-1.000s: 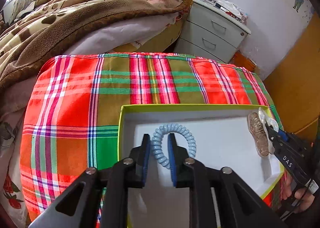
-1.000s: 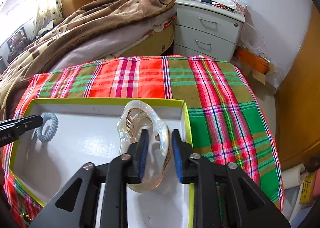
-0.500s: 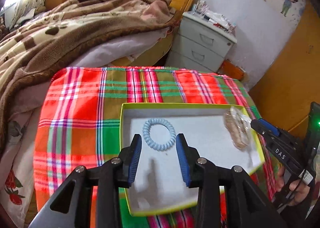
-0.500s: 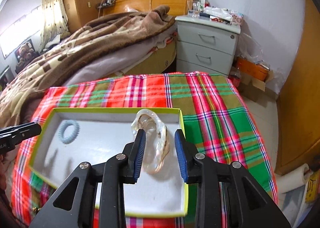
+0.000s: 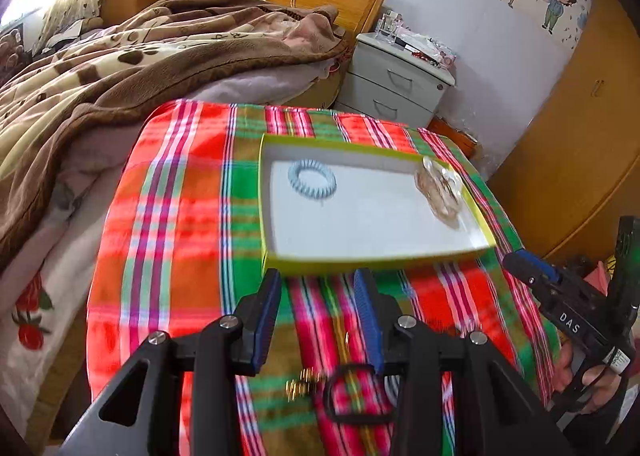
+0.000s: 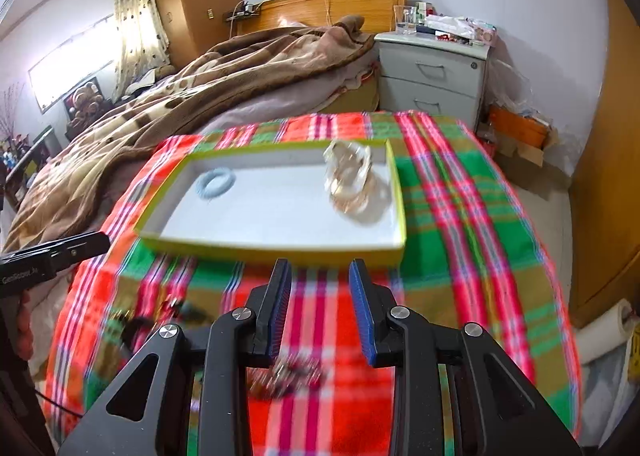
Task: Organize jewelry
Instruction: 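Grasp the lavender coil hair tie with right tool while left tool grasps the gold ornament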
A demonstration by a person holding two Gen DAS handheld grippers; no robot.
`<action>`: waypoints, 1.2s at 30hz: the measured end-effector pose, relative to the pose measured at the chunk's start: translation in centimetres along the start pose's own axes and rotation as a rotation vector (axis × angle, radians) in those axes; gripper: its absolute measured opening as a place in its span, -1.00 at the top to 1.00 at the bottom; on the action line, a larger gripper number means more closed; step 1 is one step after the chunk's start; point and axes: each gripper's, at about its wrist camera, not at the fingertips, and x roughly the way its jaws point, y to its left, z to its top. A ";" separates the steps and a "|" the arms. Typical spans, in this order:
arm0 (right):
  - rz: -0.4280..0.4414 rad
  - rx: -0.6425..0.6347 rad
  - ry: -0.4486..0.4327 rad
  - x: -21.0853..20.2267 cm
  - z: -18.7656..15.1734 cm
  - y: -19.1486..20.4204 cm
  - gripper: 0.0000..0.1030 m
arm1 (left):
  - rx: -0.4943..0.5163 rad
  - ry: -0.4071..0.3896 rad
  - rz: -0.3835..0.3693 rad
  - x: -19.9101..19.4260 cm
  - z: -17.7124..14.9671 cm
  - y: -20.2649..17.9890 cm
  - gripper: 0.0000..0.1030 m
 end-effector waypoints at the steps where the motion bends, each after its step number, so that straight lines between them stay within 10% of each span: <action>1: 0.004 -0.001 0.005 -0.3 -0.7 0.3 0.40 | -0.005 -0.002 0.003 -0.3 -0.4 0.1 0.23; 16: 0.074 0.026 0.077 -1.0 -7.3 3.3 0.40 | -0.014 -0.029 -0.007 -2.1 -7.8 1.4 0.00; 36: 0.087 0.088 0.136 1.5 -7.6 5.4 0.40 | -0.038 0.037 -0.084 -2.3 -11.3 2.4 -0.07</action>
